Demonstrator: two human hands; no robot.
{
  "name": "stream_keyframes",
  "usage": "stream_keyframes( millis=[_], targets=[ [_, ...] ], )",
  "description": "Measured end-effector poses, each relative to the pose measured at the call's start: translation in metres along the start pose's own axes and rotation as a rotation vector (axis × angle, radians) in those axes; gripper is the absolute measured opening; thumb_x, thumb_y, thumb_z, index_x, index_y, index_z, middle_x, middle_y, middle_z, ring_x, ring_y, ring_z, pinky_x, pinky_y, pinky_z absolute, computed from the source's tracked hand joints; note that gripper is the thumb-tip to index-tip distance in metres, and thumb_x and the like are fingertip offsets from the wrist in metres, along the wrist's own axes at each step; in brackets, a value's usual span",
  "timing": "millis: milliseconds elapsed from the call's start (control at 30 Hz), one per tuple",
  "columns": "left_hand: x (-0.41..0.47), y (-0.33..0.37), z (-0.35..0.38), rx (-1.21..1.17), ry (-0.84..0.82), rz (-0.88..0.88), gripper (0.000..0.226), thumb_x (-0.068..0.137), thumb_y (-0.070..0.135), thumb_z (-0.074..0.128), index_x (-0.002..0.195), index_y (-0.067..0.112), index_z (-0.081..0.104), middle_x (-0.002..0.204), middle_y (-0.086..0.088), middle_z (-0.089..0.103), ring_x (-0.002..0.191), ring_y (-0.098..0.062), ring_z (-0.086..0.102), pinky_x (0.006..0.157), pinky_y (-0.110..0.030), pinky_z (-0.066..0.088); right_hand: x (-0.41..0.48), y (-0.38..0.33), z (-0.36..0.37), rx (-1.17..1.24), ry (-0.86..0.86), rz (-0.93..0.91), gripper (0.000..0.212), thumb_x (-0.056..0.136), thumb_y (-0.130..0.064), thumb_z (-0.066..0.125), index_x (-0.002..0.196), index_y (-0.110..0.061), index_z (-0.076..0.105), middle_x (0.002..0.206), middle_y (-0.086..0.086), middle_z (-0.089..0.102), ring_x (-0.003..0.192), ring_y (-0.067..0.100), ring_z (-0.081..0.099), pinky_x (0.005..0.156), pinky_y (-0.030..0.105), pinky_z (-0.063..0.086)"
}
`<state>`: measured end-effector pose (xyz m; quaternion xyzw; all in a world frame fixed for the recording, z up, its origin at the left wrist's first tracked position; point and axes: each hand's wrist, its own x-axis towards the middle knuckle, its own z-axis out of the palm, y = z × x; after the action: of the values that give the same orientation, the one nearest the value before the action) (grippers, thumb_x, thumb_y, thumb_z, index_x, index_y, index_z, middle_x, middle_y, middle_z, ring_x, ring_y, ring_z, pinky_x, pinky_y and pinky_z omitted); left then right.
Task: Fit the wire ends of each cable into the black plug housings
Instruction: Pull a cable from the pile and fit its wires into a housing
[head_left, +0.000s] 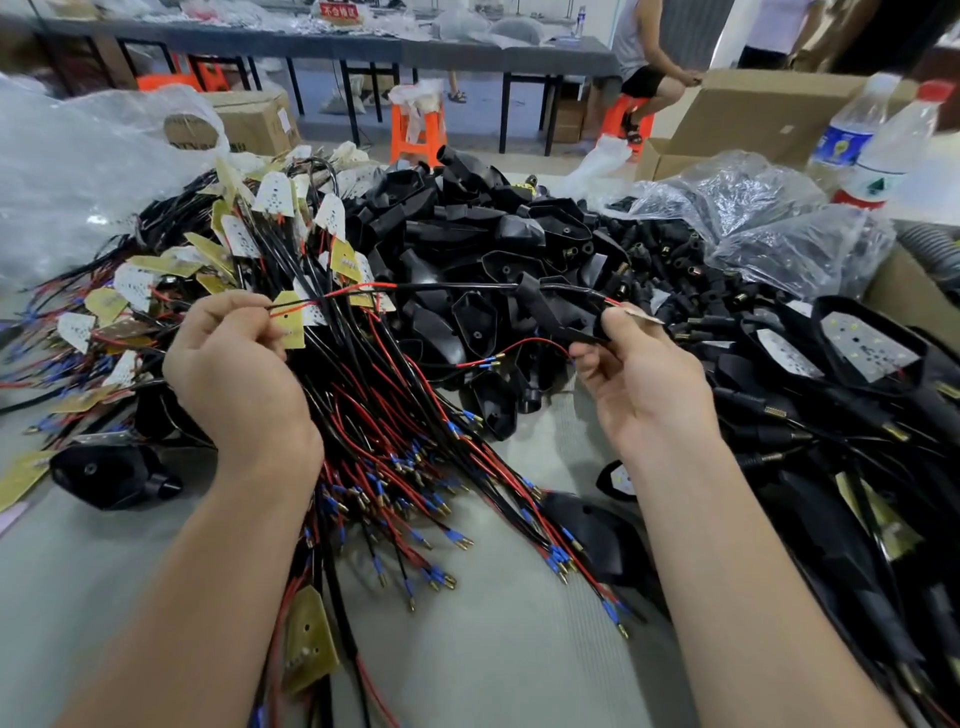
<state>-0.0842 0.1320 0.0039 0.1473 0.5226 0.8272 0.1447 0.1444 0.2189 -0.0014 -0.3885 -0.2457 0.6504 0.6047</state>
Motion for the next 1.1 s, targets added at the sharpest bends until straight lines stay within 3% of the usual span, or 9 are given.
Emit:
stream_keyframes(
  millis=[100, 167, 300, 367, 433, 533, 700, 967, 1100],
  targets=[
    [-0.004, -0.005, -0.002, 0.525, 0.051, 0.260, 0.023, 0.072, 0.012, 0.059, 0.077, 0.032, 0.068, 0.096, 0.006, 0.070, 0.088, -0.009, 0.060, 0.085, -0.024, 0.045, 0.000, -0.002, 0.000, -0.128, 0.037, -0.174, 0.014, 0.099, -0.001, 0.060, 0.104, -0.012, 0.065, 0.072, 0.004, 0.067, 0.049, 0.013, 0.060, 0.047, 0.021, 0.044],
    [-0.011, -0.007, -0.003, 0.845, 0.042, 0.580, 0.029, 0.074, 0.015, 0.060, 0.094, 0.032, 0.073, 0.125, 0.003, 0.066, 0.120, -0.021, 0.055, 0.102, -0.025, 0.033, -0.004, -0.005, -0.001, -0.222, 0.010, -0.274, 0.020, 0.097, 0.001, 0.062, 0.094, -0.017, 0.070, 0.068, -0.004, 0.069, 0.056, 0.011, 0.062, 0.050, 0.022, 0.049],
    [-0.039, -0.008, 0.005, 0.825, -0.379, 0.823, 0.024, 0.078, 0.020, 0.064, 0.097, 0.028, 0.077, 0.116, 0.010, 0.070, 0.113, -0.017, 0.061, 0.103, -0.032, 0.040, -0.010, -0.015, -0.004, -0.341, -0.096, -0.236, 0.029, 0.092, 0.004, 0.060, 0.080, -0.017, 0.076, 0.066, -0.006, 0.069, 0.051, 0.008, 0.056, 0.043, 0.020, 0.037],
    [-0.043, -0.008, 0.007, 0.733, -0.795, 0.521, 0.018, 0.079, 0.023, 0.066, 0.090, 0.029, 0.079, 0.094, 0.014, 0.076, 0.084, -0.006, 0.067, 0.079, -0.031, 0.054, -0.009, -0.021, -0.008, -0.338, -0.120, -0.165, 0.034, 0.087, 0.007, 0.058, 0.071, -0.016, 0.078, 0.063, -0.002, 0.064, 0.046, 0.011, 0.046, 0.040, 0.022, 0.026],
    [-0.042, -0.004, 0.007, 0.464, -1.234, -0.119, 0.020, 0.080, 0.022, 0.067, 0.094, 0.019, 0.081, 0.083, -0.006, 0.078, 0.058, -0.013, 0.066, 0.053, -0.026, 0.052, -0.006, -0.024, -0.011, -0.316, -0.114, -0.110, 0.038, 0.083, 0.010, 0.054, 0.065, -0.015, 0.077, 0.061, 0.003, 0.055, 0.044, 0.013, 0.036, 0.038, 0.020, 0.022],
    [-0.043, -0.006, 0.010, 0.270, -1.534, -0.639, 0.035, 0.093, 0.032, 0.061, 0.120, 0.016, 0.076, 0.094, -0.020, 0.076, 0.057, -0.020, 0.069, 0.045, -0.025, 0.052, -0.005, -0.023, -0.013, -0.456, -0.136, -0.079, 0.034, 0.081, 0.009, 0.055, 0.074, -0.016, 0.079, 0.065, 0.006, 0.047, 0.049, 0.016, 0.033, 0.040, 0.022, 0.020],
    [-0.054, -0.019, 0.018, 0.263, -1.527, -0.908, 0.057, 0.091, 0.067, 0.040, 0.124, 0.033, 0.072, 0.117, -0.015, 0.076, 0.099, -0.028, 0.076, 0.071, -0.043, 0.063, -0.014, -0.009, -0.007, -0.640, -0.338, -0.100, 0.033, 0.083, 0.008, 0.058, 0.082, -0.019, 0.077, 0.065, 0.004, 0.062, 0.053, 0.015, 0.048, 0.044, 0.020, 0.029],
    [-0.066, -0.032, 0.022, 0.204, -1.295, -0.685, 0.021, 0.105, 0.014, 0.055, 0.122, 0.007, 0.066, 0.098, -0.013, 0.074, 0.075, -0.019, 0.070, 0.069, -0.027, 0.059, -0.011, 0.011, -0.004, -0.724, -0.183, -0.259, 0.015, 0.093, -0.011, 0.063, 0.087, -0.018, 0.075, 0.068, -0.008, 0.067, 0.056, 0.003, 0.055, 0.052, 0.020, 0.041],
    [-0.070, -0.040, 0.027, 0.193, -1.071, -0.541, 0.020, 0.106, 0.007, 0.052, 0.118, 0.009, 0.068, 0.096, -0.011, 0.075, 0.083, -0.022, 0.075, 0.072, -0.027, 0.061, -0.016, 0.012, -0.003, -0.362, -0.081, -0.143, 0.019, 0.096, -0.019, 0.059, 0.083, -0.018, 0.072, 0.079, 0.006, 0.073, 0.059, 0.016, 0.064, 0.055, 0.029, 0.056]
  ],
)
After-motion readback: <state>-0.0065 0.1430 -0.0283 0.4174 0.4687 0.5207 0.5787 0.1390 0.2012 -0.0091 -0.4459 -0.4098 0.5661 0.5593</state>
